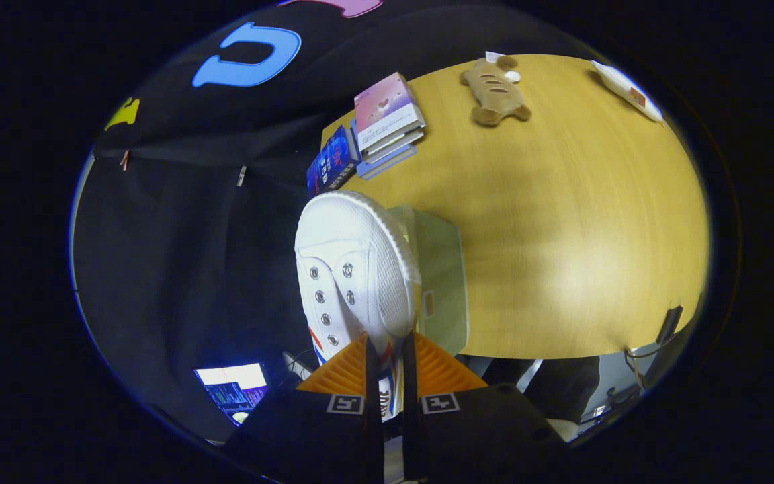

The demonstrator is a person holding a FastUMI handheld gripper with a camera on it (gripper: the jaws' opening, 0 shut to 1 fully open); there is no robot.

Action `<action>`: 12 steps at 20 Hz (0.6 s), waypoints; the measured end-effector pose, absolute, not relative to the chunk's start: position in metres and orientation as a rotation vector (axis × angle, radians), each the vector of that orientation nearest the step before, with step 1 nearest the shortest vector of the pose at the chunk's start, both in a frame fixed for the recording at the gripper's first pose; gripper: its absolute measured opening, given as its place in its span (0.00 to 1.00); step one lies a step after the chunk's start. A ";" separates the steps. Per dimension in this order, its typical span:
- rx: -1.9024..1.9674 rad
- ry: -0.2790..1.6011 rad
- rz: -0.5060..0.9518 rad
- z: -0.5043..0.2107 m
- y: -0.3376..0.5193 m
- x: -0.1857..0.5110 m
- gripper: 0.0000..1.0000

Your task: Open the storage box then place both shoes into the box .Put the left shoe in first, then the right shoe, with the right side of both shoes facing outward in a uniform manner.

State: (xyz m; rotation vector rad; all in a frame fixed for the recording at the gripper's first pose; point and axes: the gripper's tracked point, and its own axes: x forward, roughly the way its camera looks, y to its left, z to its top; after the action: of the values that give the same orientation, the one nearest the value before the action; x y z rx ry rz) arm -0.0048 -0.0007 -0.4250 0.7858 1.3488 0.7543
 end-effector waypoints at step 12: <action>0.722 1.462 0.751 -0.414 0.013 -0.004 0.76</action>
State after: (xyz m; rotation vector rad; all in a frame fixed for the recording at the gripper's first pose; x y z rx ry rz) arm -0.0042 0.0125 -0.4139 0.7216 1.4621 0.7509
